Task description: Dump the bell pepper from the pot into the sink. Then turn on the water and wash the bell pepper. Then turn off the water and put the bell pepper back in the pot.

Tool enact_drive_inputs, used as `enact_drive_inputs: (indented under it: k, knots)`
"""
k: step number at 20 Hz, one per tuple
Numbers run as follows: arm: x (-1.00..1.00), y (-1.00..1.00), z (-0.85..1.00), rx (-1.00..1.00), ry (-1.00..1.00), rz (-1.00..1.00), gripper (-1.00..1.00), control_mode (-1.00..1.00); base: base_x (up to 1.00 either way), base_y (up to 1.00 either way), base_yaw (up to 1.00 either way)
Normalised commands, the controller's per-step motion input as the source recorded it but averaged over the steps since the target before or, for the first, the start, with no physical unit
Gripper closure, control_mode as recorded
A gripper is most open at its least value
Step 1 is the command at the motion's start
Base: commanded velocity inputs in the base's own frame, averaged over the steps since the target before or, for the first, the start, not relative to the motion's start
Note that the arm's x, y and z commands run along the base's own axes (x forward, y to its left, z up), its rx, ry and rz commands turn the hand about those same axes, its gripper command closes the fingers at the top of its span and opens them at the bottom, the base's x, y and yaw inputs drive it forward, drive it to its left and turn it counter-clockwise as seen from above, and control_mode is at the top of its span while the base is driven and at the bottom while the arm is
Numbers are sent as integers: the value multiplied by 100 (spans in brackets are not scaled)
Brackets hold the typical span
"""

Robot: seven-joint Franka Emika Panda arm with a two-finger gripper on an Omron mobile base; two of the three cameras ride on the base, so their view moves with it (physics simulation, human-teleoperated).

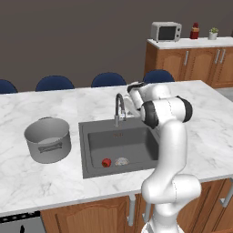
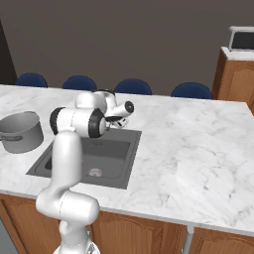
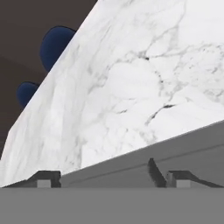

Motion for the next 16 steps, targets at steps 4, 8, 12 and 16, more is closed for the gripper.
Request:
enact_drive_inputs:
  k: [4, 8, 12, 16]
  knots:
    - [-45, -11, 39, -6, -1, 0, -100, -100, 0, 0, 0]
    - [-56, -10, 39, -8, -3, 0, -100, -100, 0, 0, 0]
    - [-64, -13, 48, -9, -7, 2, -100, -100, 0, 0, 0]
    - [-63, -10, 54, -7, -4, 3, -100, -100, 0, 0, 0]
